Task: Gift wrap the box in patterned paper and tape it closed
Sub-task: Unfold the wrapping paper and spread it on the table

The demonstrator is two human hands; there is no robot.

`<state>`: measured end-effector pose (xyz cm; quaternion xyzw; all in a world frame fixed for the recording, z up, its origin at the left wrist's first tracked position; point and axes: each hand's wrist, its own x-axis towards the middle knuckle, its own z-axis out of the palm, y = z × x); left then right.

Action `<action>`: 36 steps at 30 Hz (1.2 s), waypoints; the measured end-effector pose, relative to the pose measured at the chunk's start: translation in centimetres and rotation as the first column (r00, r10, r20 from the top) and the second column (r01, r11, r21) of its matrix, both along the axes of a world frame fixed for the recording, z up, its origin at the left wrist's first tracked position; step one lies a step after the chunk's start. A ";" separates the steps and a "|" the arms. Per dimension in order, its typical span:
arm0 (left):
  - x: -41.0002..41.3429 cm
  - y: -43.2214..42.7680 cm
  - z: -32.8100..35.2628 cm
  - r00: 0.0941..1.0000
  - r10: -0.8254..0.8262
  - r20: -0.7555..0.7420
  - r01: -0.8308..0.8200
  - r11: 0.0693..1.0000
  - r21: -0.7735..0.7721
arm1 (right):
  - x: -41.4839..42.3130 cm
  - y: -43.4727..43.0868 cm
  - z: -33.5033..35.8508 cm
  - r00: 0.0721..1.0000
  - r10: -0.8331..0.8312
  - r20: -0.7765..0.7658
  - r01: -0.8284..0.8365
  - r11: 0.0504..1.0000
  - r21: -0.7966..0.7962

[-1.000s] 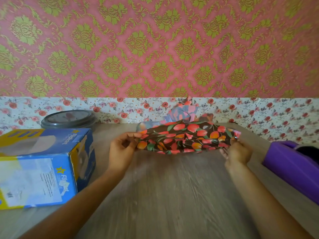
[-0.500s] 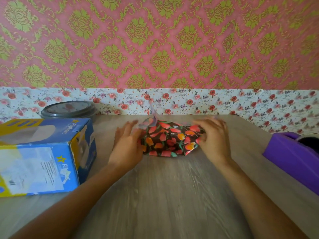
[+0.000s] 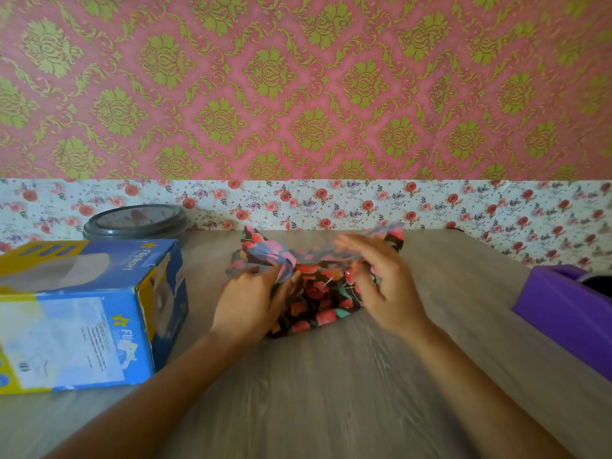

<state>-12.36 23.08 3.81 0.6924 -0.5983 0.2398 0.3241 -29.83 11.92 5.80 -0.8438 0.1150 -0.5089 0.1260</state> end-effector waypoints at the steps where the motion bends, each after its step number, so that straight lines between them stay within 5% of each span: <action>1: -0.1 0.0 0.0 1.000 0.008 0.024 -0.008 1.000 0.006 | 0.4 0.3 -0.1 0.999 0.014 -0.035 -0.014 1.000 -0.014; 4: -0.4 0.3 0.3 0.990 0.020 0.140 -0.020 1.000 -0.001 | 0.9 0.2 -0.6 0.994 -0.070 -0.082 0.060 0.991 -0.117; 7: -0.3 0.3 0.4 0.984 -0.039 0.174 0.041 0.999 -0.009 | 0.2 -0.8 -0.2 0.995 -0.091 0.036 0.091 0.996 -0.003; 12: -0.2 -0.1 0.1 0.973 -0.164 -0.162 0.151 0.984 -0.093 | -1.7 -3.1 0.0 0.942 -0.319 0.102 0.272 0.907 0.320; 17: 2.7 -0.5 -0.1 0.738 -0.135 -0.662 0.019 0.984 -0.179 | -5.3 -7.3 -0.6 0.771 -0.593 0.232 0.336 0.688 0.643; 22: 2.9 -0.9 -0.3 0.688 -0.117 -0.717 -0.054 0.976 -0.211 | -5.3 -8.2 -1.4 0.776 -0.602 0.189 0.350 0.660 0.665; 29: 2.3 -1.2 0.3 0.415 -0.232 -0.880 -0.044 0.961 -0.275 | -5.8 -8.7 -1.5 0.712 -0.672 0.203 0.314 0.563 0.764; 36: 2.0 -0.4 1.3 0.434 -0.404 -0.806 0.038 0.902 -0.431 | -6.2 -6.9 0.2 0.878 -0.455 0.148 0.248 0.697 0.672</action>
